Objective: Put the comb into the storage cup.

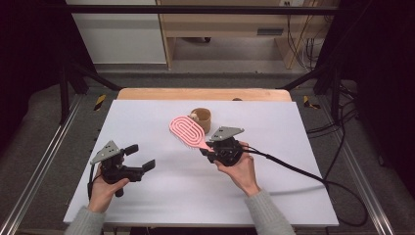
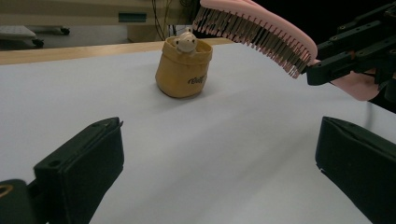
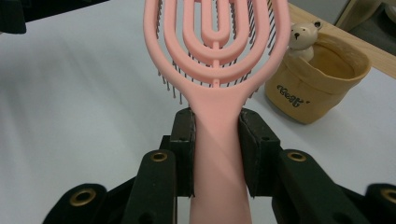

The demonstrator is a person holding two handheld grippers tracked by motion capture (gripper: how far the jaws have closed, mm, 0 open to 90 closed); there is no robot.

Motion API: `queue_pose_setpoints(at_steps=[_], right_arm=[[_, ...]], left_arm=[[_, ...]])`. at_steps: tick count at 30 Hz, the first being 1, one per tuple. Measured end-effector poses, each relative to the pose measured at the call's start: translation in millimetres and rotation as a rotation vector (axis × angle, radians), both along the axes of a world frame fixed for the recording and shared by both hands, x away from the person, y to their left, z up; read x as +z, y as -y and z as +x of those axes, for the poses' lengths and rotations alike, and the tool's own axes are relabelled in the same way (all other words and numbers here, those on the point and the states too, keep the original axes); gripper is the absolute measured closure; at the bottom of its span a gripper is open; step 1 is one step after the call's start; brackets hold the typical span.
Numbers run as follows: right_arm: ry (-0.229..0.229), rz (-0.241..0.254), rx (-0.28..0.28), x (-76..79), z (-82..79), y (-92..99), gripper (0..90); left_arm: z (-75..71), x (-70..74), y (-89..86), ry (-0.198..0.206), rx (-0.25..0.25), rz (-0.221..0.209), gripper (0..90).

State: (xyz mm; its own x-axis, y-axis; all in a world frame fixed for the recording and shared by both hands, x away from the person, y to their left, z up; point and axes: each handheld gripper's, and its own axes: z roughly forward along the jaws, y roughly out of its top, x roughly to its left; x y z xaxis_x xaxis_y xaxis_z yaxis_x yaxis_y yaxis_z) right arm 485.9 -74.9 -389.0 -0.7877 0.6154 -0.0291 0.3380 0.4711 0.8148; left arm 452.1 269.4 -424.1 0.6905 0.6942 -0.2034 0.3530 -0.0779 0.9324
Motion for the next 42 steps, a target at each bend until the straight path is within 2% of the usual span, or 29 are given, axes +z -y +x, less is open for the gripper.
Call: queue_pose_setpoints(at_steps=[8,14,17,21,28,32,42], right_arm=[[0.02,-0.022,0.008,-0.7,-9.3,2.9,69.2],[0.033,-0.027,0.01,-0.3,-15.8,3.8,69.3],[0.042,-0.026,0.011,-1.0,-18.2,3.9,69.2],[0.039,-0.001,0.01,-3.9,-19.6,5.4,69.2],[0.051,0.004,-0.012,-8.3,-21.3,12.6,69.2],[0.049,0.03,-0.023,-9.8,-22.3,17.8,69.2],[0.068,0.06,-0.052,-13.9,-27.7,27.0,69.2]], left_arm=[[0.6,4.7,9.1,-0.028,-0.014,-0.037,0.9],[1.2,7.0,16.6,-0.039,-0.021,-0.036,0.9],[1.8,7.4,20.8,-0.048,-0.024,-0.053,0.9],[2.5,7.8,26.0,-0.054,-0.024,-0.067,0.9],[4.9,8.2,38.1,-0.065,-0.03,-0.086,0.9],[6.8,9.6,46.6,-0.065,-0.028,-0.098,0.8],[13.2,12.2,67.4,-0.066,-0.003,-0.119,0.8]])
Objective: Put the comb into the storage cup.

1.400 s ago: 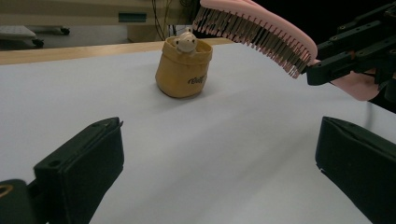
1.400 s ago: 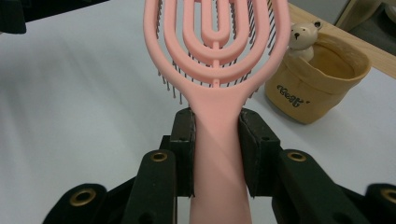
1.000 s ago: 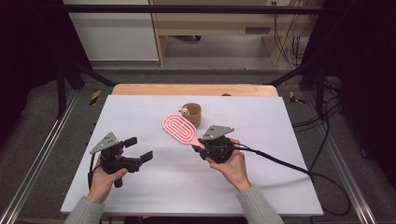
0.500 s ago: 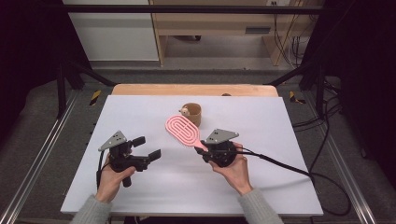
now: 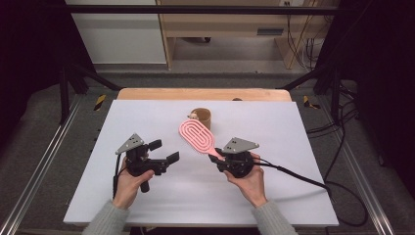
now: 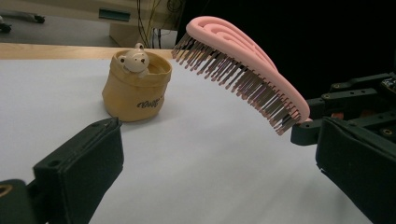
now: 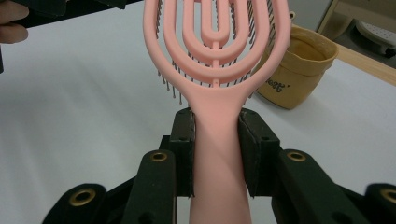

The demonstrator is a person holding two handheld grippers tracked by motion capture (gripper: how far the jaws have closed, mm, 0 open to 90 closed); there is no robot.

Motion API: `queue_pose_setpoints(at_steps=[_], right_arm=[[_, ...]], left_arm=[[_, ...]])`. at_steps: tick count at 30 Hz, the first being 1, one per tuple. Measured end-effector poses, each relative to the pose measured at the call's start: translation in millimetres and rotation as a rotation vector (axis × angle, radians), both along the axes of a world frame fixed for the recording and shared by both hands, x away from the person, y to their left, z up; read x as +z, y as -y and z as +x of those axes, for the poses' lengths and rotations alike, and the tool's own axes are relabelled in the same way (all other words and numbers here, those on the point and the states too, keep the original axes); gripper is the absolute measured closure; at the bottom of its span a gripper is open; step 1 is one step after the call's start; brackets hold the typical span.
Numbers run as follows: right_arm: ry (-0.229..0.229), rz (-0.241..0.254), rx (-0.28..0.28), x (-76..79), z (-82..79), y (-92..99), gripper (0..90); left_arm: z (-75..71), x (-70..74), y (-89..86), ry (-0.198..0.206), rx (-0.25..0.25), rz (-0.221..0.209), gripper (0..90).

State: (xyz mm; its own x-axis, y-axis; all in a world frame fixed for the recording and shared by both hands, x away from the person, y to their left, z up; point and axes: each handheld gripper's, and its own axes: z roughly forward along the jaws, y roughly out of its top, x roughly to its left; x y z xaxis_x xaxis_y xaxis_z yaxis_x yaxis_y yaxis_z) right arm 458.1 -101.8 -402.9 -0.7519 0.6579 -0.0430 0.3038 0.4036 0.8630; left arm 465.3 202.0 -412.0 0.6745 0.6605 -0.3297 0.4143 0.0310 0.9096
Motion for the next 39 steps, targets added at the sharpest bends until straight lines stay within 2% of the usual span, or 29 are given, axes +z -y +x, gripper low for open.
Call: queue_pose_setpoints(at_steps=[6,13,24,32,39], right_arm=[[0.007,0.008,-0.007,-2.7,-0.2,-0.2,69.3],[0.01,0.01,-0.016,-5.3,0.1,-0.9,69.3],[0.028,0.021,-0.021,-5.4,-0.4,0.1,69.3],[0.03,0.024,-0.02,-5.5,-0.9,-0.3,69.2],[0.033,0.029,-0.013,-5.1,-1.4,-0.4,69.2]], left_arm=[[3.2,2.8,9.7,0.005,0.032,-0.018,0.8],[5.0,6.1,22.5,0.013,0.053,-0.021,0.8],[11.4,6.9,41.9,-0.005,0.076,-0.036,0.8],[14.6,6.4,48.5,-0.015,0.099,-0.049,1.8],[17.4,4.2,52.9,-0.036,0.104,-0.063,6.1]])
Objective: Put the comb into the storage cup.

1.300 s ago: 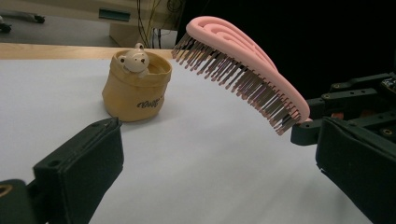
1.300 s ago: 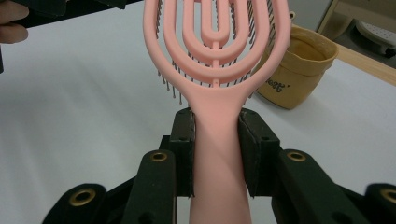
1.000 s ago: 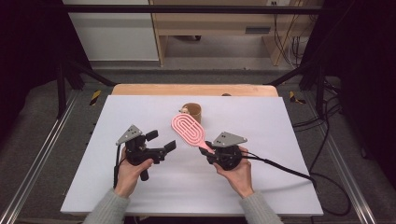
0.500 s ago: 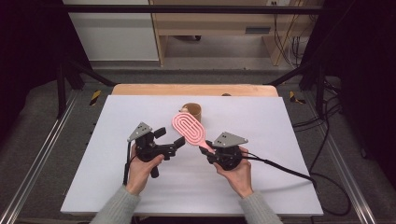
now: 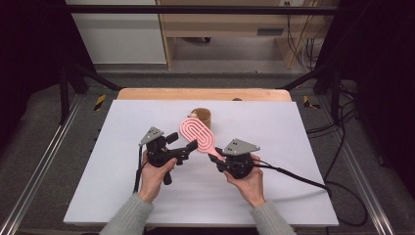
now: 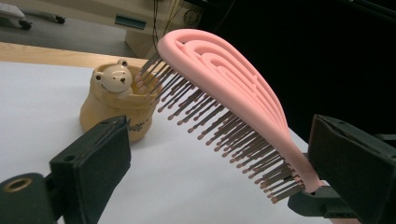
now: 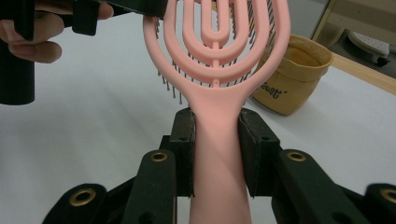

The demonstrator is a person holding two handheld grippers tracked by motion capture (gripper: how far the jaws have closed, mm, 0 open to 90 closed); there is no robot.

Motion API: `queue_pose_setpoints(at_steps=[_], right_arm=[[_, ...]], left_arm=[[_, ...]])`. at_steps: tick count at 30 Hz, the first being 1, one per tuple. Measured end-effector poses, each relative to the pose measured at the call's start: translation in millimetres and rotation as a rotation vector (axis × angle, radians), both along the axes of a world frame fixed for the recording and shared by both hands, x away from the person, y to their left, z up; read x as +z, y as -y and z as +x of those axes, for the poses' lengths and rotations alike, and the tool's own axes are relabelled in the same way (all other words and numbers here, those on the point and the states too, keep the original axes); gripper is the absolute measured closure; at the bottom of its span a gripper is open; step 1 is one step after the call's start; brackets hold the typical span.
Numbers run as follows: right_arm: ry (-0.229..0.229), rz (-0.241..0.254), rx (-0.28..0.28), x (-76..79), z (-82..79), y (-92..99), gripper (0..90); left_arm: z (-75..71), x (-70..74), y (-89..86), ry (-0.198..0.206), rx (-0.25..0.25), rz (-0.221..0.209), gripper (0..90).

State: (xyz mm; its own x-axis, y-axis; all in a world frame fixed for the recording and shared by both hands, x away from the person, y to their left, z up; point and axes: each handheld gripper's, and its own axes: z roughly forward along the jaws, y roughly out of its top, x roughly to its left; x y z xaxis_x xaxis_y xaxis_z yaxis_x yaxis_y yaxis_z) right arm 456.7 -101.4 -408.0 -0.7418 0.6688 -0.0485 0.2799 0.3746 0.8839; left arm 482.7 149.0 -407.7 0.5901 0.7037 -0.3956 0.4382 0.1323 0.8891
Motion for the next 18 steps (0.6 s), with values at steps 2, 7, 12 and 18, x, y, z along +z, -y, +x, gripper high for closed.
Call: queue_pose_setpoints(at_steps=[2,7,12,18], right_arm=[[-0.001,0.001,0.003,-0.4,0.1,-0.3,69.3],[0.001,0.005,0.006,-0.7,-0.3,-0.9,69.2],[0.005,0.013,0.011,-1.1,-0.7,-1.5,69.2],[0.003,0.018,0.02,-2.1,-1.1,-2.5,69.2]], left_arm=[[0.8,-0.5,1.5,-0.003,0.007,-0.006,7.2],[2.2,-1.4,5.2,-0.008,0.008,-0.027,13.3],[2.1,-1.6,8.6,-0.018,0.014,-0.04,21.3],[1.9,-0.9,9.4,-0.024,0.014,-0.059,29.5]])
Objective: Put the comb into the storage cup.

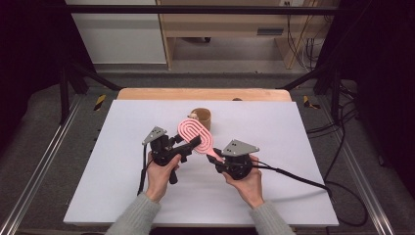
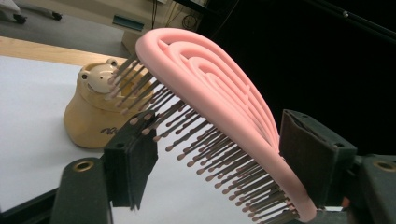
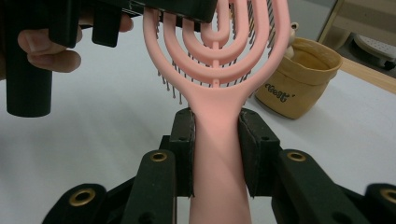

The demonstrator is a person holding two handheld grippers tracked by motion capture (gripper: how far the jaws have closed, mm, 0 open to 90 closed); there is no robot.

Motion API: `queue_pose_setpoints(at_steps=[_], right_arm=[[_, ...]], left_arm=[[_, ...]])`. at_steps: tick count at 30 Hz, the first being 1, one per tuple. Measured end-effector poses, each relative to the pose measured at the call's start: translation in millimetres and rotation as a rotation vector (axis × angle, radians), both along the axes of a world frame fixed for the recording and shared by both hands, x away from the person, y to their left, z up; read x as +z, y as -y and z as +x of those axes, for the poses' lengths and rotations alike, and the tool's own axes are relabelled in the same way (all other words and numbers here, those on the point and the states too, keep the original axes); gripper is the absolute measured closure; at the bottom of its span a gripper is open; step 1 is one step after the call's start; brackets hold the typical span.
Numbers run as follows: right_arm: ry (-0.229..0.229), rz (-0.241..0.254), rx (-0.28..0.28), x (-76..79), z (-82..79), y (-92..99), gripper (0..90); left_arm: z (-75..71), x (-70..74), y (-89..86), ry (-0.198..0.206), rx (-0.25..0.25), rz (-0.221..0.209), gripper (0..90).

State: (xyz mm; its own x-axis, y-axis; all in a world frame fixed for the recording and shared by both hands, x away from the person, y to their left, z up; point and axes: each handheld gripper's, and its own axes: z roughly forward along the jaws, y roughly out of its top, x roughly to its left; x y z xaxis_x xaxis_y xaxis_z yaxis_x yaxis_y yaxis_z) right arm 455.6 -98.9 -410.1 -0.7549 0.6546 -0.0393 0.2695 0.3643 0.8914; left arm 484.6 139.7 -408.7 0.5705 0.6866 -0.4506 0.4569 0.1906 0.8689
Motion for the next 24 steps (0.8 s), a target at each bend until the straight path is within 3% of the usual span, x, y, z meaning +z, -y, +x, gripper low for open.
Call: queue_pose_setpoints(at_steps=[24], right_arm=[[0.011,0.004,0.011,-3.3,0.8,-2.4,69.2]], left_arm=[[-3.2,1.5,-1.3,-0.039,0.007,-0.051,43.5]])
